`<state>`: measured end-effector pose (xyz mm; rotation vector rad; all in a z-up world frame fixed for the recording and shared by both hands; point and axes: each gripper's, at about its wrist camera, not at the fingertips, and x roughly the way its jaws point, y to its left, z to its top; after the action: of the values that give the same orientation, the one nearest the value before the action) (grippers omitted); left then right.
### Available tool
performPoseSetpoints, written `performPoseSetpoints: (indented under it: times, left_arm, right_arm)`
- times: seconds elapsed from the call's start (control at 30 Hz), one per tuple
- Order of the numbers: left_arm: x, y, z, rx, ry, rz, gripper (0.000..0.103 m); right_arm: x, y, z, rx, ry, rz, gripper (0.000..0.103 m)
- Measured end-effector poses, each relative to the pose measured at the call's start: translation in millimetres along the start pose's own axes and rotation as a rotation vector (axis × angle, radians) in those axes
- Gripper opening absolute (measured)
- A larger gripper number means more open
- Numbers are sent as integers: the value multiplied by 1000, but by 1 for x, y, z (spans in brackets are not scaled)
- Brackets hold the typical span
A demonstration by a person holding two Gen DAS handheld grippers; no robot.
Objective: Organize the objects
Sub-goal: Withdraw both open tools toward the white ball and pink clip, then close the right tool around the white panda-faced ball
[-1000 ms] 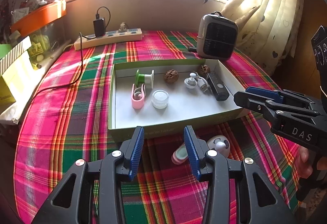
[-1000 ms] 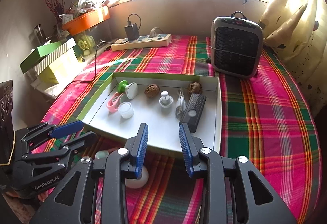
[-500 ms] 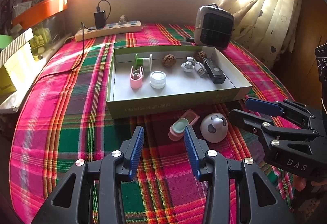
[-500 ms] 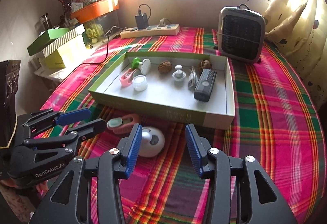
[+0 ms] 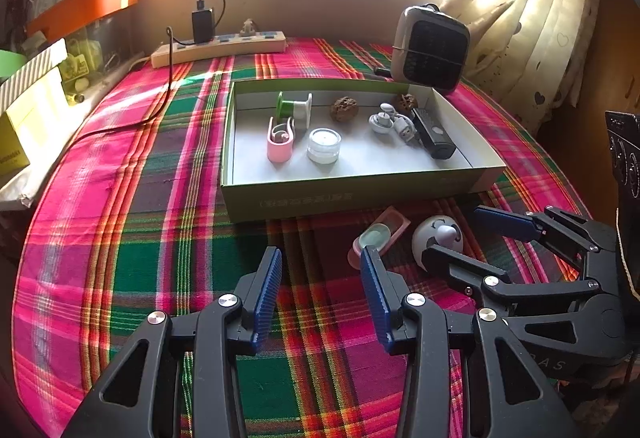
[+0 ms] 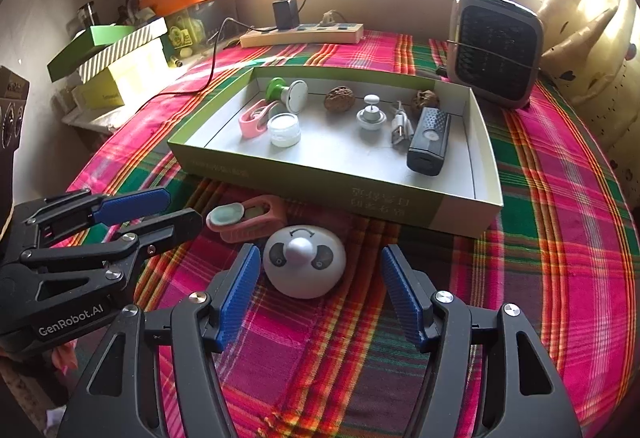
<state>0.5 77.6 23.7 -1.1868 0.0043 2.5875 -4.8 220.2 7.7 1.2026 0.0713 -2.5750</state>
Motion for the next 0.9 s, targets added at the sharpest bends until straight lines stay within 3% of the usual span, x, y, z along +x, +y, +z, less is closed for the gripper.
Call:
performPoseSetpoints:
  times: [0.9]
  left_arm:
    - [6, -3, 6, 13, 9, -54, 40]
  right_arm:
    - [11, -3, -1, -47, 43, -75, 62]
